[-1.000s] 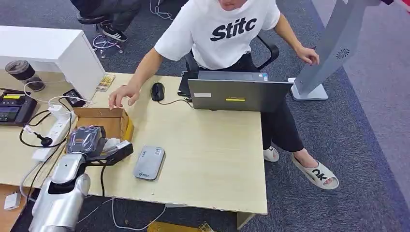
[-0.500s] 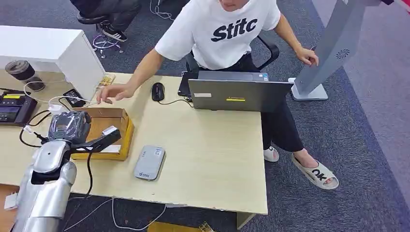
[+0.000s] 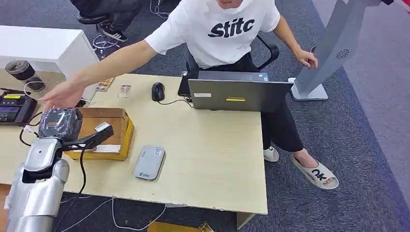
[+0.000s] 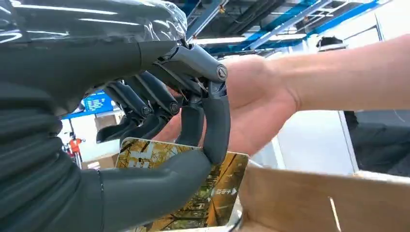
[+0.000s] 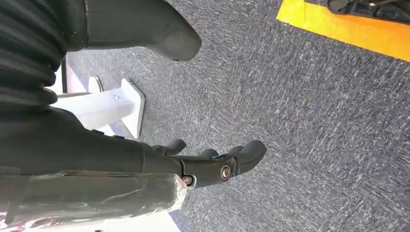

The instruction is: Pass the card to the sensor for recognition and then transmit it.

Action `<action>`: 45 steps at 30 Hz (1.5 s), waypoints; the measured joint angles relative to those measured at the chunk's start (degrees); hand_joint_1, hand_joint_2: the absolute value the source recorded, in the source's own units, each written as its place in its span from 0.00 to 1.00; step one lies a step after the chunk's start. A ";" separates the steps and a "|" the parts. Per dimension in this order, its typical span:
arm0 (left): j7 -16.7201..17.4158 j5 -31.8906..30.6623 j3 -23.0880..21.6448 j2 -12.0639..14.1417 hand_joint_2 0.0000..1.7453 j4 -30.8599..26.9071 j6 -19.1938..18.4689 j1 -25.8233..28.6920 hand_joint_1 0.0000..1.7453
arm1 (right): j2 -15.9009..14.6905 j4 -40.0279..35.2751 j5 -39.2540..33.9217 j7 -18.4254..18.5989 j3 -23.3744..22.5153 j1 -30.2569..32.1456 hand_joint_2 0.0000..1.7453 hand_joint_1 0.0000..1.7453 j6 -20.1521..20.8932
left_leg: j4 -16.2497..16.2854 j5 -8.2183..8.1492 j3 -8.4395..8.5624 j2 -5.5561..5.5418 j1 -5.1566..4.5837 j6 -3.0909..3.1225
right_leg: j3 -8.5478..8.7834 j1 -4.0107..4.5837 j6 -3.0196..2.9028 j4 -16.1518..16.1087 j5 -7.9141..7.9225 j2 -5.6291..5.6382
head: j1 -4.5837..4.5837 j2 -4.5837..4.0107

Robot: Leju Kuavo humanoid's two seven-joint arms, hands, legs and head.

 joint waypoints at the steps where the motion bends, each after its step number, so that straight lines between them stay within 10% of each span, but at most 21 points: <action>1: 0.22 0.00 0.04 0.33 1.00 -0.04 -0.02 -0.22 1.00 | 0.00 0.00 0.00 0.00 0.00 0.00 1.00 0.00 -0.02 | 0.00 0.00 0.00 0.00 0.00 0.00 | 0.00 0.00 0.00 0.00 0.00 0.00 | 0.00 0.00; 25: 1.22 0.00 0.83 2.47 1.00 -0.68 -0.74 -2.07 1.00 | -0.02 0.00 0.00 -0.11 0.00 0.00 1.00 0.00 -0.28 | 0.00 0.00 0.00 0.01 0.00 0.00 | 0.00 0.00 0.00 0.00 0.00 0.00 | 0.00 0.00; 26: 1.25 0.00 0.83 2.62 1.00 -0.77 -0.74 -2.08 0.00 | -0.02 0.00 0.00 -0.11 0.00 0.00 1.00 0.00 -0.31 | 0.00 0.00 0.00 0.01 0.00 0.00 | 0.00 0.00 0.00 0.00 0.00 0.00 | -0.02 0.00; 45: 3.58 0.00 3.28 2.75 1.00 -5.66 3.24 -2.11 0.00 | -0.11 0.00 0.00 0.04 0.00 0.00 1.00 0.00 -1.16 | 0.00 0.00 -0.01 0.00 -0.01 0.00 | 0.01 0.00 0.00 0.00 0.00 0.00 | 0.00 0.00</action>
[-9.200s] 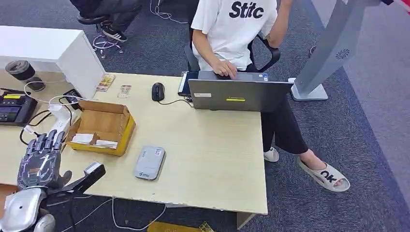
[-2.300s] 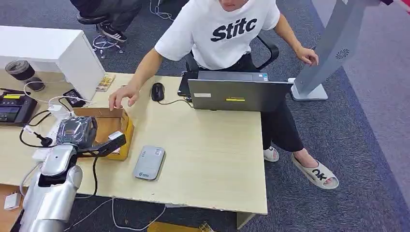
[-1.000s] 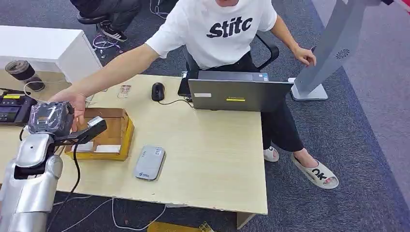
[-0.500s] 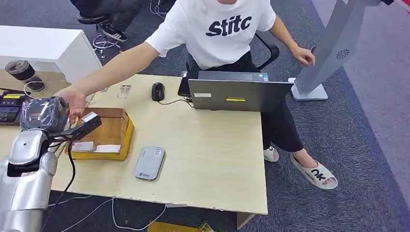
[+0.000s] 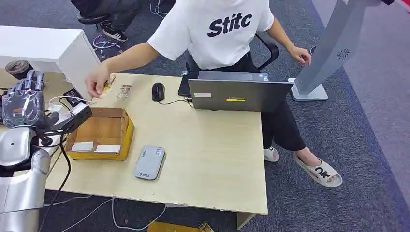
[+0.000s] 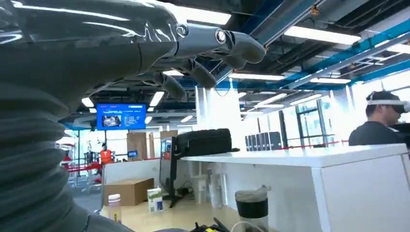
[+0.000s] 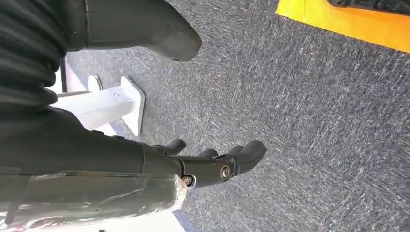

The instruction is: Pass the card to the sensor for recognition and then transmit it.

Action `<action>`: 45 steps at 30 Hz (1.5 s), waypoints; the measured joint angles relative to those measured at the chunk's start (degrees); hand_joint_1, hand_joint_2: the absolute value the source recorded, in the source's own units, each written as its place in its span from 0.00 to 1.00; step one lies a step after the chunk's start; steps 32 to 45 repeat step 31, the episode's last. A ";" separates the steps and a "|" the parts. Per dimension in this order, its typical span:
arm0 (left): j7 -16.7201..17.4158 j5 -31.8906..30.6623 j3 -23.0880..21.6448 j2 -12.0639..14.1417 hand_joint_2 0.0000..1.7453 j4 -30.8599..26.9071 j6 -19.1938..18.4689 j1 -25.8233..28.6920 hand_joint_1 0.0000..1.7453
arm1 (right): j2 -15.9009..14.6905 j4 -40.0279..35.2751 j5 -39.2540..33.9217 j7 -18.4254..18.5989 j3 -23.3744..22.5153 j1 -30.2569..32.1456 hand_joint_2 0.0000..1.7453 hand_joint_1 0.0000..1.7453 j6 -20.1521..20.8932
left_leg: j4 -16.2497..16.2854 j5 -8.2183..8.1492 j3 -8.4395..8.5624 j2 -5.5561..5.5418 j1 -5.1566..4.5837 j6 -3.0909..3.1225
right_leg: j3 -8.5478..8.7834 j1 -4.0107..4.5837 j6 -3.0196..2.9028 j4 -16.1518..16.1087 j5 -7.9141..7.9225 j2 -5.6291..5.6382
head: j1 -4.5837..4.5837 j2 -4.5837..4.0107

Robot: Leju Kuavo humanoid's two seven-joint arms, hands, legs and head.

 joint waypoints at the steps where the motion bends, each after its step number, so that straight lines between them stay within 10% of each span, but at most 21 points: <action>1: -0.31 0.00 0.22 -0.09 1.00 -0.07 0.26 0.05 0.00 | 0.00 0.00 0.00 -0.02 0.00 -0.01 1.00 0.00 0.00 | 0.00 0.00 0.00 0.00 0.00 0.00 | 0.00 0.00 0.00 0.00 0.00 0.00 | 0.00 0.00; 12: -4.11 0.73 5.51 -2.03 1.00 -2.14 2.47 0.73 0.00 | 0.00 0.00 -0.02 -0.13 0.00 0.02 1.00 0.00 -0.02 | 0.00 0.00 -0.01 0.01 0.00 0.00 | 0.00 0.00 0.00 0.00 0.00 0.00 | 0.00 0.00; 17: -10.74 10.26 9.42 -4.53 1.00 -10.04 6.74 6.34 0.00 | 0.02 0.00 -0.94 1.12 -0.37 0.16 1.00 0.00 -0.33 | -0.01 -0.03 -0.01 0.12 -0.02 0.02 | -0.01 -0.01 0.01 -0.01 -0.01 0.11 | 0.00 0.00; 26: -29.49 41.68 27.26 -21.12 1.00 -26.89 12.24 26.13 0.00 | 1.09 -0.13 -2.29 2.64 -4.09 0.82 1.00 0.00 -2.49 | -0.02 -0.23 -0.04 0.23 -0.05 0.20 | -0.04 -0.03 0.12 -0.08 -0.16 0.20 | -0.02 0.00; 31: -33.90 47.43 38.25 -28.75 1.00 -27.65 12.15 28.27 0.00 | 2.08 -0.46 -1.66 2.30 -5.68 0.90 1.00 0.00 -3.47 | -0.02 -0.21 -0.03 0.00 -0.05 0.19 | 0.03 -0.02 0.13 -0.09 -0.16 -0.08 | -0.02 0.00; 45: -33.90 47.43 38.25 -28.75 1.00 -27.65 12.15 28.27 0.00 | 2.08 -0.46 -1.66 2.30 -5.68 0.90 1.00 0.00 -3.47 | -0.02 -0.21 -0.03 0.00 -0.05 0.19 | 0.03 -0.02 0.13 -0.09 -0.16 -0.08 | -0.02 0.00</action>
